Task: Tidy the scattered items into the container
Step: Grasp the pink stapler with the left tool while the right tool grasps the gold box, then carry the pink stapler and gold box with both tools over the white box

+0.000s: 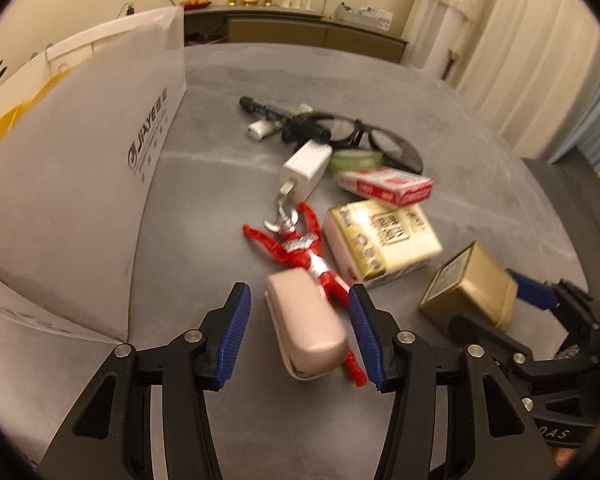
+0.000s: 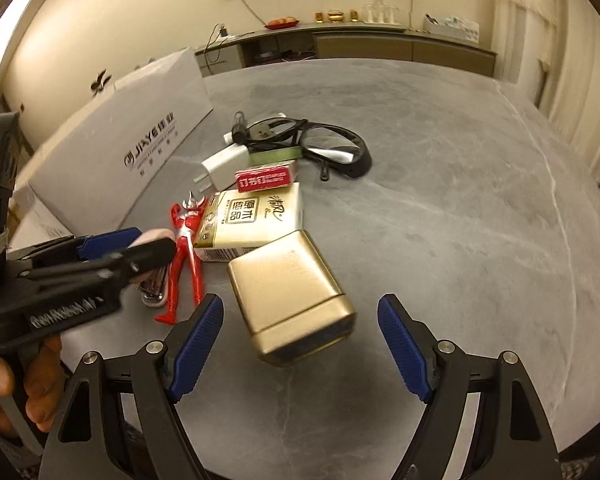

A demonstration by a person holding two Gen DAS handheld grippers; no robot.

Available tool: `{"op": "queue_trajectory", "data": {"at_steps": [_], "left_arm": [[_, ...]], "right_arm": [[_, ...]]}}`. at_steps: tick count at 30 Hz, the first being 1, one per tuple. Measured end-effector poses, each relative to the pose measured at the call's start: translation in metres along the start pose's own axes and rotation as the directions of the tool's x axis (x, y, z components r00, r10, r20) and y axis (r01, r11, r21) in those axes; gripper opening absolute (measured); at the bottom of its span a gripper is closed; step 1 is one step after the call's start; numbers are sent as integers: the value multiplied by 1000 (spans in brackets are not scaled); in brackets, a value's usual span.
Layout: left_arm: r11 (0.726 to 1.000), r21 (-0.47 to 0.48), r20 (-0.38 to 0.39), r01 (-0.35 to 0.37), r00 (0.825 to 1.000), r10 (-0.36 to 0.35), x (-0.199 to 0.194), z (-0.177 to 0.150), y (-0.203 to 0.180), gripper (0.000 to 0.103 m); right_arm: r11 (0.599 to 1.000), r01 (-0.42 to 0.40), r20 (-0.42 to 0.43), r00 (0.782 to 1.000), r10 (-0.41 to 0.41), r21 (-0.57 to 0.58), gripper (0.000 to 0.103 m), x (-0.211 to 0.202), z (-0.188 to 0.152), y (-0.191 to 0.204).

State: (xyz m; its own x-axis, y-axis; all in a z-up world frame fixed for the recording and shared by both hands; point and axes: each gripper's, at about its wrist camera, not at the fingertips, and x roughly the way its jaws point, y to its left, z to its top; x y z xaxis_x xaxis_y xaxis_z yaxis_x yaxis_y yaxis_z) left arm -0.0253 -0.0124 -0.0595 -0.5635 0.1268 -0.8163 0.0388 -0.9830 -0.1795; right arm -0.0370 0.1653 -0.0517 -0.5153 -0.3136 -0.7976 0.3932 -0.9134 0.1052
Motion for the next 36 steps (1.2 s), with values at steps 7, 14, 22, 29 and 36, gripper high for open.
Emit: {"op": "queue_trajectory", "data": {"at_steps": [7, 14, 22, 29, 36], "left_arm": [[1000, -13, 30, 11, 999, -10, -7, 1, 13, 28], [999, 22, 26, -47, 999, 46, 4, -4, 11, 27], [999, 16, 118, -30, 993, 28, -24, 2, 9, 27], [993, 69, 36, -91, 995, 89, 0, -5, 4, 28], [990, 102, 17, -100, 995, 99, 5, -13, 2, 27]], "right_arm": [[998, -56, -25, 998, 56, 15, 52, -1, -4, -4], [999, -50, -2, 999, 50, 10, 62, 3, 0, -1], [998, -69, 7, 998, 69, 12, 51, -8, -3, -1], [999, -46, -5, 999, 46, 16, 52, 1, -3, -2], [999, -33, -3, 999, 33, 10, 55, 2, -3, 0]]}}
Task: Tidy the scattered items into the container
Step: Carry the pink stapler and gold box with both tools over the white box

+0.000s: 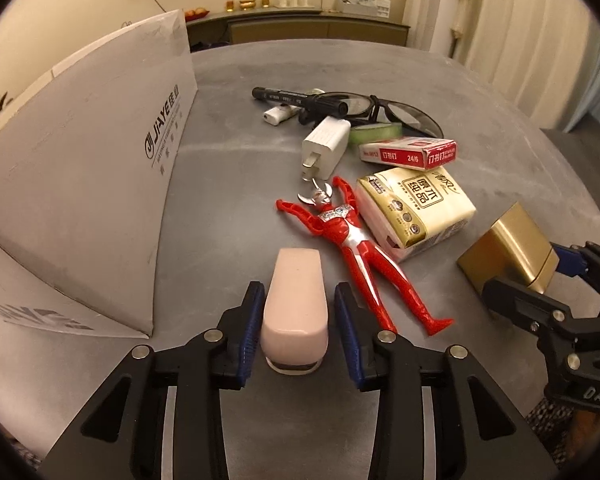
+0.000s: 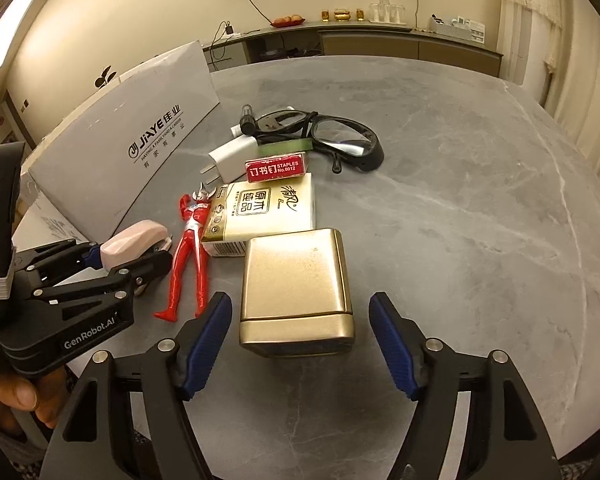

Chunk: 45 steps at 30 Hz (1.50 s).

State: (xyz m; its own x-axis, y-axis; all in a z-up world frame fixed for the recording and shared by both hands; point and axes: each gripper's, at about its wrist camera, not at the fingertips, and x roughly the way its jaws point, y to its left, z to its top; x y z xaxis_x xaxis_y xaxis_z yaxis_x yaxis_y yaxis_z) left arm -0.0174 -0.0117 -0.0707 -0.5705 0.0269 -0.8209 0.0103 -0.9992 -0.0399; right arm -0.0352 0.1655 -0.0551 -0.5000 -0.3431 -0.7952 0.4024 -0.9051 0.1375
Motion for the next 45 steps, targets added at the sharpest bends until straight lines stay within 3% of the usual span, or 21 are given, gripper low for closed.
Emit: {"op": "queue_trajectory", "data": {"at_steps": [1, 9, 24, 37, 45], "left_arm": [[1000, -9, 8, 10, 1000, -10, -3, 1, 2, 27], [996, -63, 105, 71, 992, -64, -36, 10, 12, 27], [987, -98, 207, 125, 973, -103, -72, 26, 25, 27], [978, -137, 253, 156, 960, -117, -89, 30, 42, 27], [970, -185, 283, 160, 954, -103, -100, 34, 60, 27]], "right_arm": [[1000, -6, 2, 1000, 6, 3, 51, -2, 0, 0], [1000, -26, 40, 999, 26, 10, 51, -18, 1, 0], [998, -52, 47, 997, 54, -30, 51, -21, 3, 24], [996, -65, 54, 996, 68, -57, 51, -19, 8, 46], [995, -79, 108, 990, 85, -61, 51, -31, 22, 55]]}}
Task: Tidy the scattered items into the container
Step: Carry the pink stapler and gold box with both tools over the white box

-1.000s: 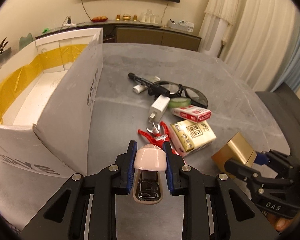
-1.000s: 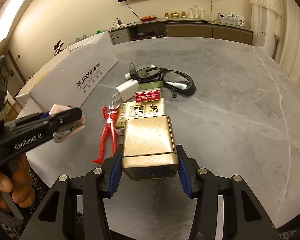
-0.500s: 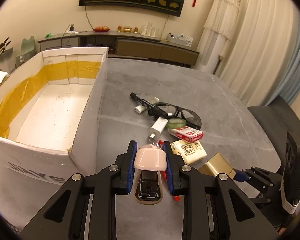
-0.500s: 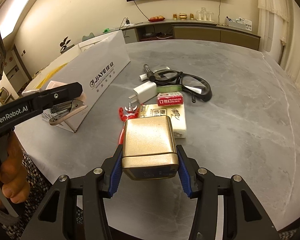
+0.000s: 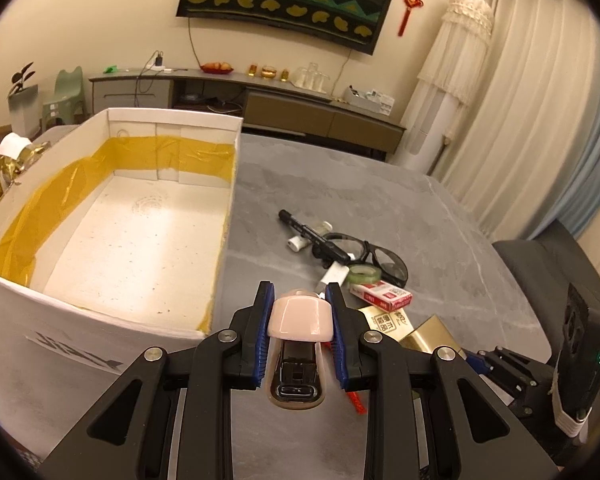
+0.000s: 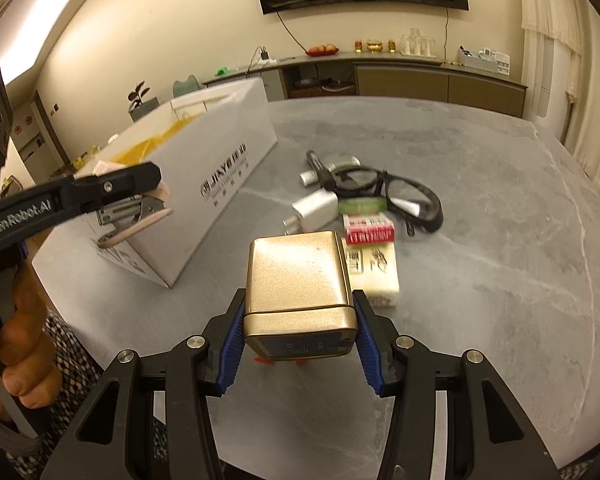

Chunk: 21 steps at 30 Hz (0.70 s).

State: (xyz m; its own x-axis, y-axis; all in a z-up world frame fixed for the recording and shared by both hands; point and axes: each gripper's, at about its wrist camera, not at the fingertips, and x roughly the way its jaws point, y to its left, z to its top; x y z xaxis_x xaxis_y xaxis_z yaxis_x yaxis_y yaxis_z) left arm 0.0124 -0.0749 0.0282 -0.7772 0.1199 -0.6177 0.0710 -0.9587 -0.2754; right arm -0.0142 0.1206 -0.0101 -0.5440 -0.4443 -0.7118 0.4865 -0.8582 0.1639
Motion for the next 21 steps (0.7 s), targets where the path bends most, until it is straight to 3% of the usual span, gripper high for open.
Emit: {"op": "queue_trajectory", "data": {"at_steps": [21], "left_arm": [[997, -78, 49, -21, 998, 25, -15, 38, 31, 27]], "right_arm": [[996, -73, 75, 994, 77, -45, 51, 2, 67, 38]]}}
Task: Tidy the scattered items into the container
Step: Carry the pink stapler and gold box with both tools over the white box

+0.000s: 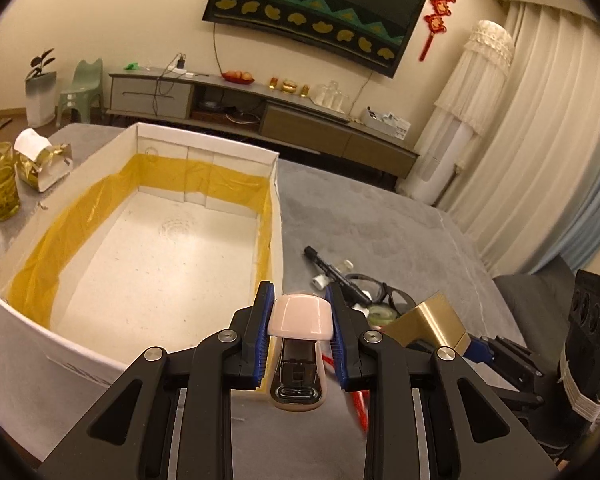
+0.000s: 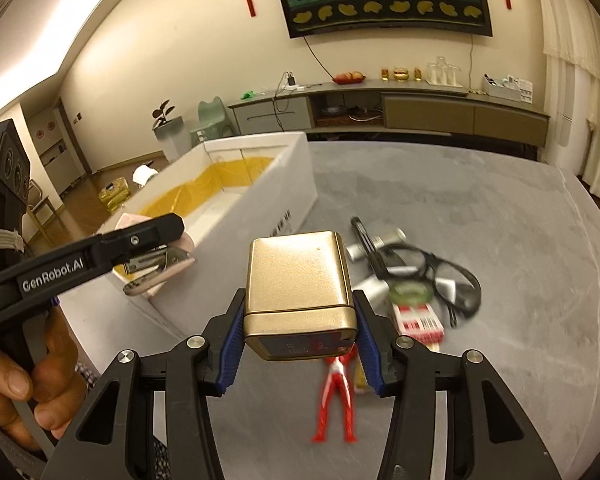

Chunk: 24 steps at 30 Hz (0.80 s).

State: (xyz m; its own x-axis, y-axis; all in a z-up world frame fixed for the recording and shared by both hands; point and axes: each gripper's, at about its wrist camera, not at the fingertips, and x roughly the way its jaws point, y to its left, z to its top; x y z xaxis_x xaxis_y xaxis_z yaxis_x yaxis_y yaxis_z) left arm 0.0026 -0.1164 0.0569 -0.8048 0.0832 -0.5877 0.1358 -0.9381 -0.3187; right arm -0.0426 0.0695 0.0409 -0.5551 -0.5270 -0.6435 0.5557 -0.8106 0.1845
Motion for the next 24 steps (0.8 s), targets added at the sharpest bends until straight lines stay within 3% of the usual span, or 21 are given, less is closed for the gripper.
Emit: {"op": "queue_trajectory", "data": {"at_steps": [8, 18, 24], "left_arm": [[1000, -5, 4, -11, 1000, 11, 3, 29, 6, 27], [996, 68, 20, -62, 998, 60, 13, 78, -2, 27], [996, 59, -4, -69, 998, 69, 26, 101, 19, 27]], "right_arm": [[1000, -10, 12, 1000, 10, -26, 51, 7, 26, 11], [998, -27, 90, 995, 32, -55, 51, -2, 84, 27], [996, -4, 111, 994, 13, -84, 51, 11, 118, 37]]}}
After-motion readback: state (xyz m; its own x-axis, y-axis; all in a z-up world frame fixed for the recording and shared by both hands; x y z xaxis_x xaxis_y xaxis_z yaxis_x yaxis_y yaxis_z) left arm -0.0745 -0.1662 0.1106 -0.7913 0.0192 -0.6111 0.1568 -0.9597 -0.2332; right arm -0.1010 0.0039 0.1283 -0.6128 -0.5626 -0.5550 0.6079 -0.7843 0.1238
